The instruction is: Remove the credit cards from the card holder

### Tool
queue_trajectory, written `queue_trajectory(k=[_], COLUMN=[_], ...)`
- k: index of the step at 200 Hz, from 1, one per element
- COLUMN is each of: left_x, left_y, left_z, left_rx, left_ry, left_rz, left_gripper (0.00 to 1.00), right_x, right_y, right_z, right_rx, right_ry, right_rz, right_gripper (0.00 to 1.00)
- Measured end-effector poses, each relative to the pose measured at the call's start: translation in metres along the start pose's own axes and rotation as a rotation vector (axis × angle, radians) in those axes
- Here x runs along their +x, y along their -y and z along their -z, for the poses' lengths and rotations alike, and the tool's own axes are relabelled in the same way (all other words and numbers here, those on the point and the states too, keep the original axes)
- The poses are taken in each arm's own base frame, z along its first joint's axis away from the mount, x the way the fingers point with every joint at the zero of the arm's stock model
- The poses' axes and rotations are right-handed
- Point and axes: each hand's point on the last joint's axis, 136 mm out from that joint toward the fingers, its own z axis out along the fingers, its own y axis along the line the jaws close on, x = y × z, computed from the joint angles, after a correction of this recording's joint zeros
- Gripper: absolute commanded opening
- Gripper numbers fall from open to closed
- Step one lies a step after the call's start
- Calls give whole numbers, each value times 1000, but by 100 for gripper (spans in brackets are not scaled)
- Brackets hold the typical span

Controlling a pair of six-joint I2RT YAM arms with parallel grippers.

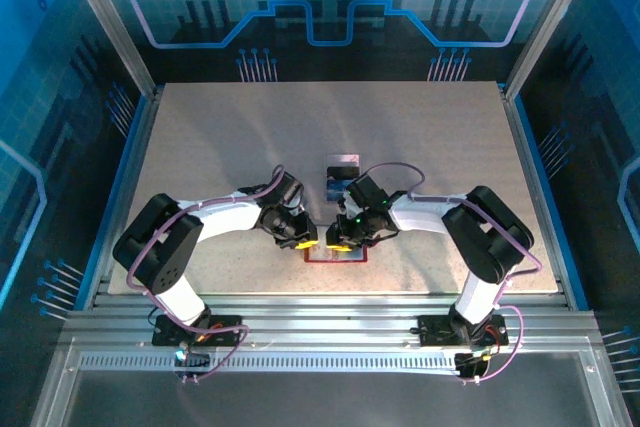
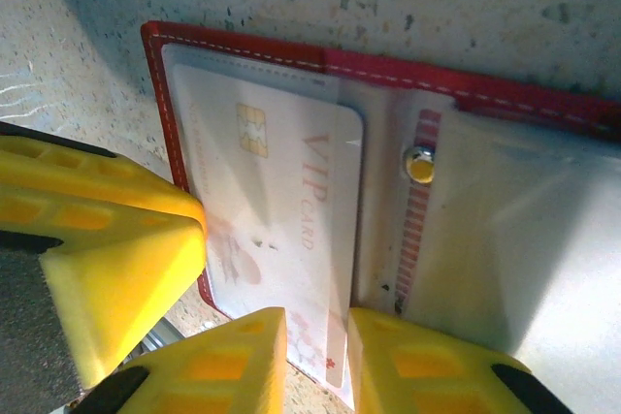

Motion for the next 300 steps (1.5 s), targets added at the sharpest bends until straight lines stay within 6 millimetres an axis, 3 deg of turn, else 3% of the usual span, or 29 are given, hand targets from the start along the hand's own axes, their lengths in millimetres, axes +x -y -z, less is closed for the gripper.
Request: queue_trajectory(k=[107,214,300], left_x=[0,0,0], left_y=[0,0,-5], left_z=[0,0,-5], left_rx=[0,-1,-12], left_ry=[0,0,-11], left_rz=[1,3,12], left_gripper=[15,11,13], right_x=[-1,-7,-4], right_y=[7,-4,3], right_z=[11,12,6], right_rx=[68,20,34], right_ry=[37,54,41], right_rz=[2,4,-7], right_gripper=[24,23,23])
